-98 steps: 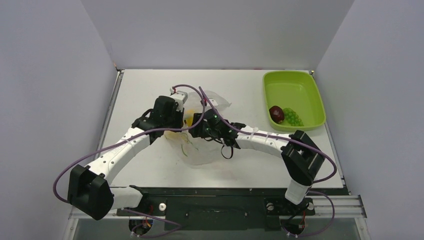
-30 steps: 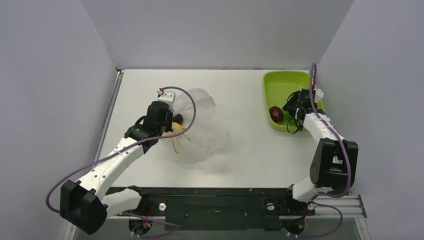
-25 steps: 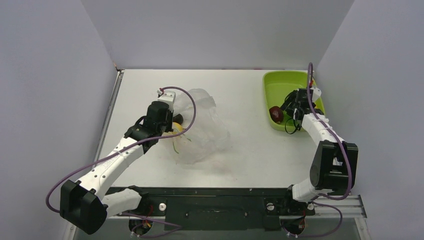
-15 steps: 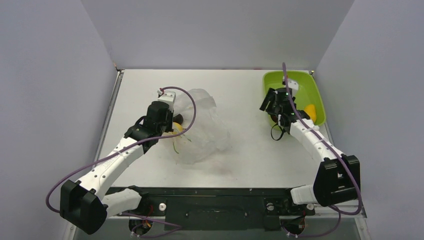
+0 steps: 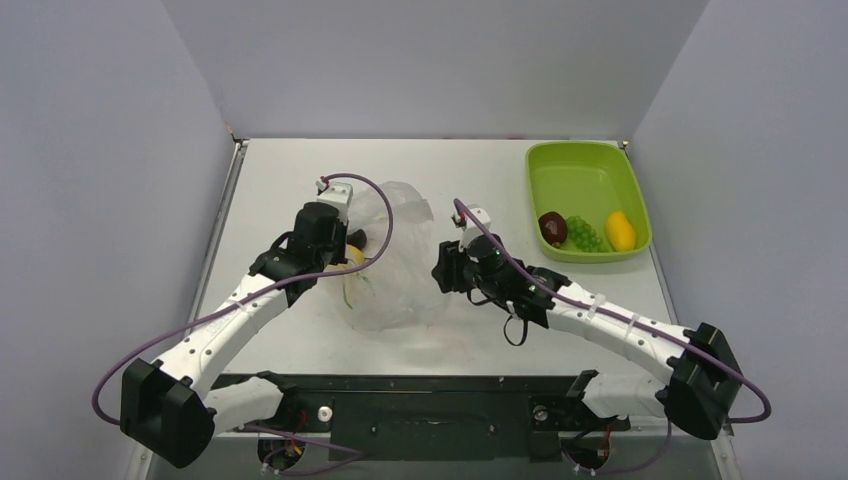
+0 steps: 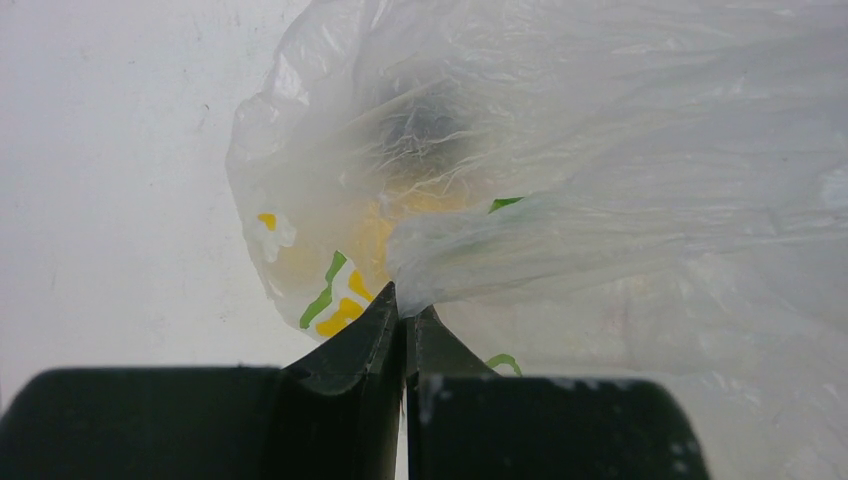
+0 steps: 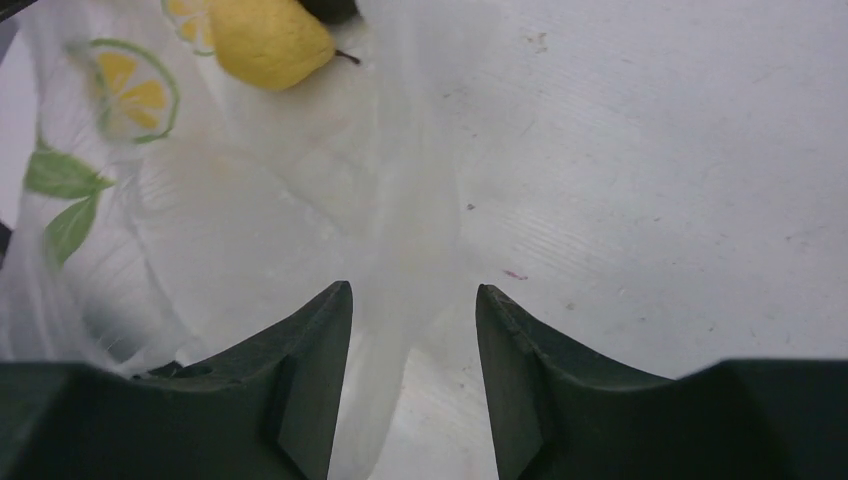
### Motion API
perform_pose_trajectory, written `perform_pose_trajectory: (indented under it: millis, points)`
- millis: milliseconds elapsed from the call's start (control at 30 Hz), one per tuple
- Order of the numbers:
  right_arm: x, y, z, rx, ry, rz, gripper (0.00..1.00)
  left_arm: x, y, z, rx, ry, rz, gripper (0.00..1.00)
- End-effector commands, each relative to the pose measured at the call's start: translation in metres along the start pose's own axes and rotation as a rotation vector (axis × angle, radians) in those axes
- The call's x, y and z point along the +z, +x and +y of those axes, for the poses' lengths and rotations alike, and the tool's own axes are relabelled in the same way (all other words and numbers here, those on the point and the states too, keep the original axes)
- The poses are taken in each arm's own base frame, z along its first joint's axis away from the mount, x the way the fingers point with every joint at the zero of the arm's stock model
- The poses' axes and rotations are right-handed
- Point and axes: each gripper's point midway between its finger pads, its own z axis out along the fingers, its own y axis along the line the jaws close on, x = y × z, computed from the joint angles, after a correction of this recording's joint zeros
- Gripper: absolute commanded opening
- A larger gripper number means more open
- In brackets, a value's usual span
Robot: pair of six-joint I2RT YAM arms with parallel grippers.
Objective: Take the fake fruits out of the plastic bag
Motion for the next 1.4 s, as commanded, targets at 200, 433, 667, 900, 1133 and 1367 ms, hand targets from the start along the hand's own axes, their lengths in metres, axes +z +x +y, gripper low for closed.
perform_pose_trajectory:
  millis: [200,433,667,900,1133,1367]
  points:
    - [-0.043,-0.008,0.065,-0.032,-0.256,-0.166,0.42,-0.004,-0.02,-0.009,-0.014,0.048,-0.07,0.0]
    - [-0.042,-0.026,0.083,-0.057,-0.288,-0.193,0.38,-0.013,-0.025,-0.022,-0.008,0.126,-0.11,0.0]
    - [-0.005,-0.055,0.11,-0.025,-0.291,-0.234,0.34,-0.029,-0.034,-0.041,-0.006,0.248,-0.175,0.0]
    - [0.05,-0.066,0.119,0.038,-0.239,-0.255,0.34,-0.044,-0.036,-0.056,0.04,0.309,-0.232,0.0]
    - [0.107,-0.042,0.123,0.057,-0.249,-0.236,0.37,-0.045,-0.032,-0.066,0.067,0.337,-0.229,0.0]
    - [0.14,-0.023,0.104,0.026,-0.149,-0.206,0.56,-0.035,-0.021,-0.071,0.1,0.318,-0.172,0.0]
